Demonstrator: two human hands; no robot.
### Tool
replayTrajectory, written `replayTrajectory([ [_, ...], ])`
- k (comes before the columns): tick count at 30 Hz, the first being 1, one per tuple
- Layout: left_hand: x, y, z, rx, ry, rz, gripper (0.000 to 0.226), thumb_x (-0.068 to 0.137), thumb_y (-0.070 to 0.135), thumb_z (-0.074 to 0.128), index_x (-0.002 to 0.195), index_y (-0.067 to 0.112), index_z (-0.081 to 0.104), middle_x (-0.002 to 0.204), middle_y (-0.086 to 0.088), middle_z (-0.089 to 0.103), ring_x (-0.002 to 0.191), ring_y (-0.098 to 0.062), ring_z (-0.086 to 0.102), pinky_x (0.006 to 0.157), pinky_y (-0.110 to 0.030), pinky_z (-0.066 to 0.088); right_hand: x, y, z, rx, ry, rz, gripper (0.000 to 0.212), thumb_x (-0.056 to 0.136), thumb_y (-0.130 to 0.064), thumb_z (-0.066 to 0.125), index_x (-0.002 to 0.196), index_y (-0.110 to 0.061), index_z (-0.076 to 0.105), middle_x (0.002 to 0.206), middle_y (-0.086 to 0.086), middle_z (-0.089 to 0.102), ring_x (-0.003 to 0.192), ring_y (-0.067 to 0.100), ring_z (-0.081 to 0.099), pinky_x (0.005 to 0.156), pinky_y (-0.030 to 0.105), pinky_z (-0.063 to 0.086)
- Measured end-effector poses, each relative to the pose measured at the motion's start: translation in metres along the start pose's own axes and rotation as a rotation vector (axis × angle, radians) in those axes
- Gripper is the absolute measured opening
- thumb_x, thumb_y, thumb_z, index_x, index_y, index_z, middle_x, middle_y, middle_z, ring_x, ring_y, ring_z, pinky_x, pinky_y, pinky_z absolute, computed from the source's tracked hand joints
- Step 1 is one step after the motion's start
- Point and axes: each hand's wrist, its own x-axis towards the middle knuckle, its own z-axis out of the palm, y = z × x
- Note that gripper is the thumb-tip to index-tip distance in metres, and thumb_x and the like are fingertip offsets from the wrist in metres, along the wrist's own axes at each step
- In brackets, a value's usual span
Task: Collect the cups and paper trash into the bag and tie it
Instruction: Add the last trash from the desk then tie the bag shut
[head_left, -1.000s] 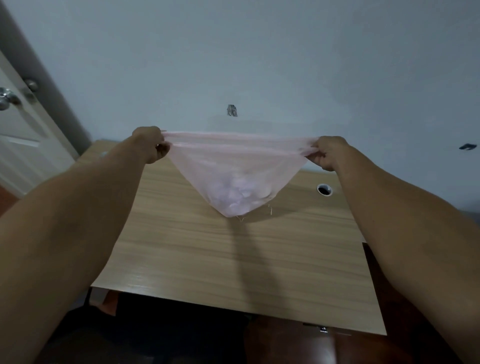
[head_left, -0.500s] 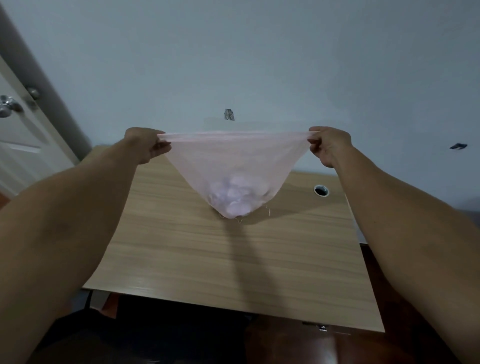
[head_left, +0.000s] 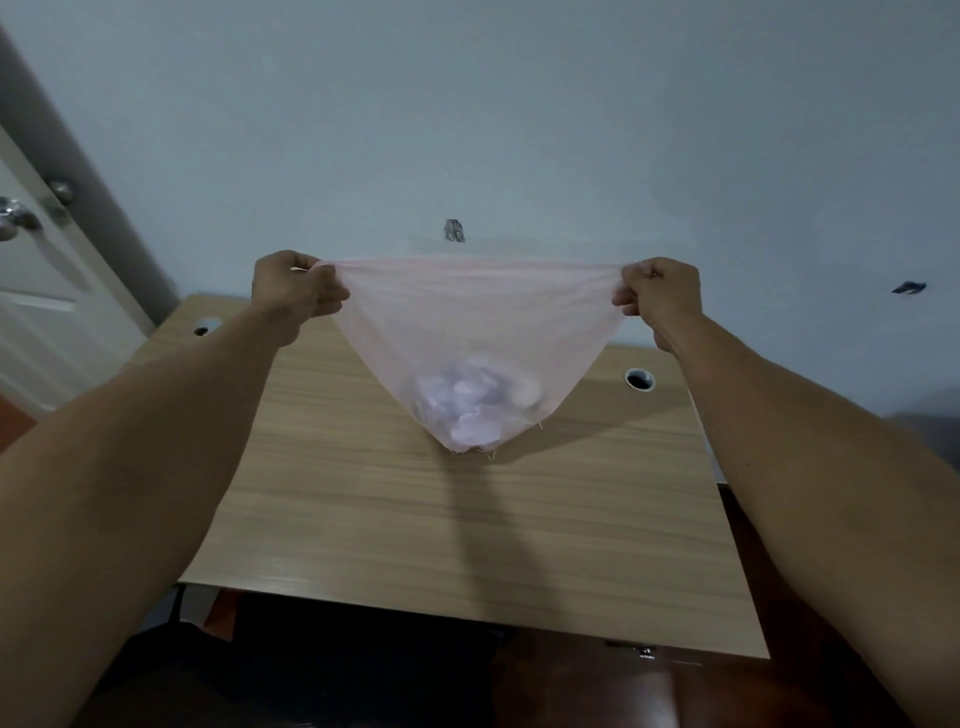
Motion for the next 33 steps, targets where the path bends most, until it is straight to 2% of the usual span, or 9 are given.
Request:
replayTrajectory([
  [5, 0.006, -0.005, 0.001, 0.057, 0.1, -0.099, 0.018, 0.089, -0.003, 0.063, 0.071, 0.002, 0.063, 0.065, -0.013, 0.066, 0.058, -0.023, 0.059, 0.052, -0.024, 0.056, -0.001, 0.009, -0.001, -0.093, 0.038, 0.078, 0.034, 0.095, -0.022, 0.057, 0.069, -0.002, 0.065, 0.066, 0.009, 0.07, 0.049, 0.018, 0.048, 0.049, 0.026, 0.042],
  [7, 0.006, -0.01, 0.012, 0.081, 0.191, -0.104, 0.008, 0.092, 0.003, 0.058, 0.092, 0.004, 0.066, 0.087, -0.018, 0.07, 0.071, -0.027, 0.066, 0.07, -0.033, 0.061, -0.004, 0.01, 0.004, -0.097, 0.05, 0.109, 0.036, 0.093, -0.021, 0.053, 0.065, -0.002, 0.063, 0.059, 0.009, 0.064, 0.047, 0.02, 0.044, 0.047, 0.026, 0.037],
  [11, -0.026, -0.019, 0.047, 0.482, 0.18, 0.49, 0.062, 0.096, 0.032, 0.062, 0.147, 0.005, 0.04, 0.149, -0.018, 0.044, 0.14, -0.028, 0.042, 0.117, -0.027, 0.027, -0.008, 0.009, 0.013, -0.095, 0.088, 0.153, 0.031, 0.091, -0.018, 0.049, 0.077, 0.002, 0.067, 0.057, 0.007, 0.061, 0.043, 0.018, 0.045, 0.044, 0.024, 0.037],
  [15, -0.049, -0.034, 0.1, 1.04, -0.331, 0.861, 0.081, 0.095, 0.052, 0.057, 0.16, 0.019, 0.022, 0.169, -0.005, 0.016, 0.157, -0.023, 0.01, 0.125, -0.044, 0.01, -0.007, 0.013, 0.017, -0.072, 0.098, 0.17, 0.031, 0.091, -0.018, 0.048, 0.079, 0.003, 0.069, 0.057, 0.007, 0.062, 0.042, 0.016, 0.048, 0.044, 0.024, 0.039],
  [19, -0.048, -0.041, 0.13, 1.135, -0.299, 0.764, 0.058, 0.102, 0.039, 0.047, 0.155, 0.022, 0.029, 0.15, -0.005, 0.048, 0.151, -0.026, 0.027, 0.122, -0.053, -0.002, -0.004, 0.016, 0.012, -0.07, 0.088, 0.174, 0.027, 0.089, -0.018, 0.049, 0.074, -0.003, 0.065, 0.061, 0.008, 0.064, 0.043, 0.017, 0.048, 0.046, 0.023, 0.038],
  [23, -0.039, -0.021, 0.132, 1.118, -0.412, 0.728, 0.019, 0.102, 0.024, 0.038, 0.092, 0.017, 0.052, 0.091, -0.004, 0.053, 0.097, -0.031, 0.058, 0.11, -0.048, 0.022, 0.002, 0.023, 0.006, -0.192, 0.104, 0.143, 0.026, 0.089, -0.025, 0.047, 0.073, -0.008, 0.058, 0.068, 0.009, 0.063, 0.054, 0.022, 0.052, 0.054, 0.027, 0.041],
  [28, -0.037, -0.013, 0.134, 0.994, -0.505, 0.635, 0.026, 0.094, 0.033, 0.034, 0.075, 0.015, 0.039, 0.07, -0.002, 0.047, 0.071, -0.032, 0.047, 0.077, -0.038, 0.031, -0.009, 0.028, 0.031, -0.804, 0.267, -0.446, 0.043, 0.1, -0.041, 0.046, 0.128, -0.01, 0.055, 0.128, 0.015, 0.054, 0.113, 0.035, 0.053, 0.095, 0.046, 0.042],
  [31, -0.037, -0.011, 0.141, 0.919, -0.485, 0.549, 0.026, 0.097, 0.032, 0.035, 0.086, 0.015, 0.052, 0.079, -0.002, 0.058, 0.079, -0.032, 0.051, 0.083, -0.039, 0.031, -0.03, 0.024, 0.068, -0.837, -0.064, -1.008, 0.041, 0.094, -0.033, 0.054, 0.129, -0.013, 0.059, 0.132, 0.009, 0.06, 0.124, 0.03, 0.051, 0.1, 0.044, 0.033],
  [33, -0.036, -0.012, 0.144, 0.832, -0.426, 0.493, 0.021, 0.101, 0.025, 0.039, 0.105, 0.015, 0.057, 0.089, 0.001, 0.062, 0.085, -0.027, 0.051, 0.089, -0.039, 0.029, -0.041, 0.031, 0.091, -0.978, -0.22, -1.098, 0.038, 0.092, -0.029, 0.051, 0.126, -0.012, 0.06, 0.124, 0.007, 0.063, 0.118, 0.029, 0.055, 0.099, 0.045, 0.031],
])
